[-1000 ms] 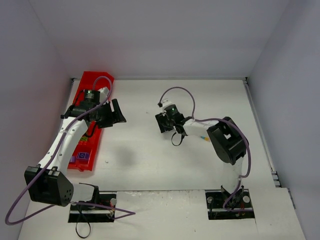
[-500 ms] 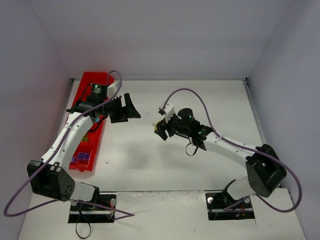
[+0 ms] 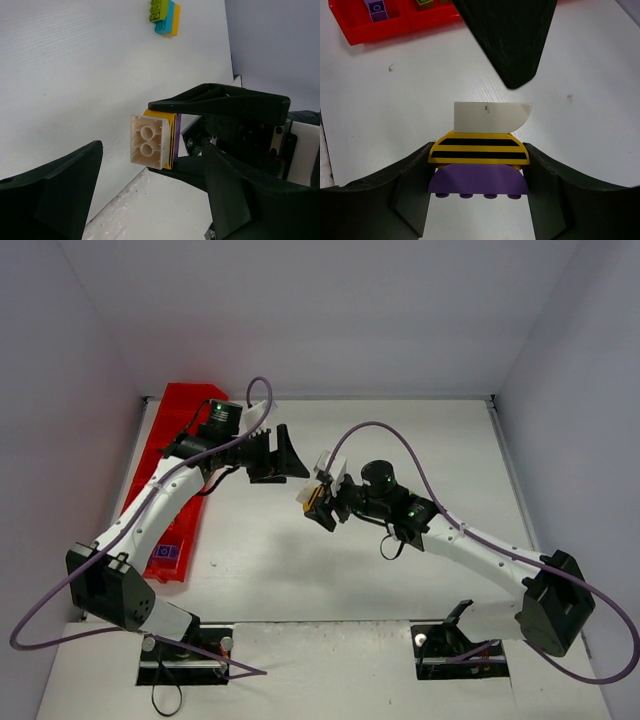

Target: Sort the legos into containers by color

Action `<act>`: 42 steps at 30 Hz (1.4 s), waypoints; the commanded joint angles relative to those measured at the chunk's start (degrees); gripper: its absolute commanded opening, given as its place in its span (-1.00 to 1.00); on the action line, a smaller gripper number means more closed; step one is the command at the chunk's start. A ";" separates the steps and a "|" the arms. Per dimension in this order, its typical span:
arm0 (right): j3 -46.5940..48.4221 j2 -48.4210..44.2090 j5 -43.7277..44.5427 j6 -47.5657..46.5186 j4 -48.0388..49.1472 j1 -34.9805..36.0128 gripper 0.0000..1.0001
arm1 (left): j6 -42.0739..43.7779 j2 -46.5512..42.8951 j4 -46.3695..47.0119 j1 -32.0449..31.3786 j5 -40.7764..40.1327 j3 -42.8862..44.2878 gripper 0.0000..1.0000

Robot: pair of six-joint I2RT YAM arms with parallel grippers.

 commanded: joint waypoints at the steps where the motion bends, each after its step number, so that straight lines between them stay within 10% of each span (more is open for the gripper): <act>1: 2.86 -3.29 -1.20 -0.87 2.61 0.20 -1.00 | -0.30 0.71 1.91 -2.20 1.93 2.59 0.47; 11: 1.72 -5.75 -0.93 -0.69 2.26 0.29 -1.00 | -0.91 2.74 2.43 -4.58 1.84 0.92 0.36; 26: -1.18 -7.07 -0.41 -0.95 2.34 0.20 -0.99 | -3.12 1.50 6.75 -4.32 7.73 -1.63 -0.92; 42: -8.91 -16.29 4.08 -0.16 -1.79 -1.03 -1.00 | 3.39 7.30 -2.66 2.97 9.22 8.65 -0.94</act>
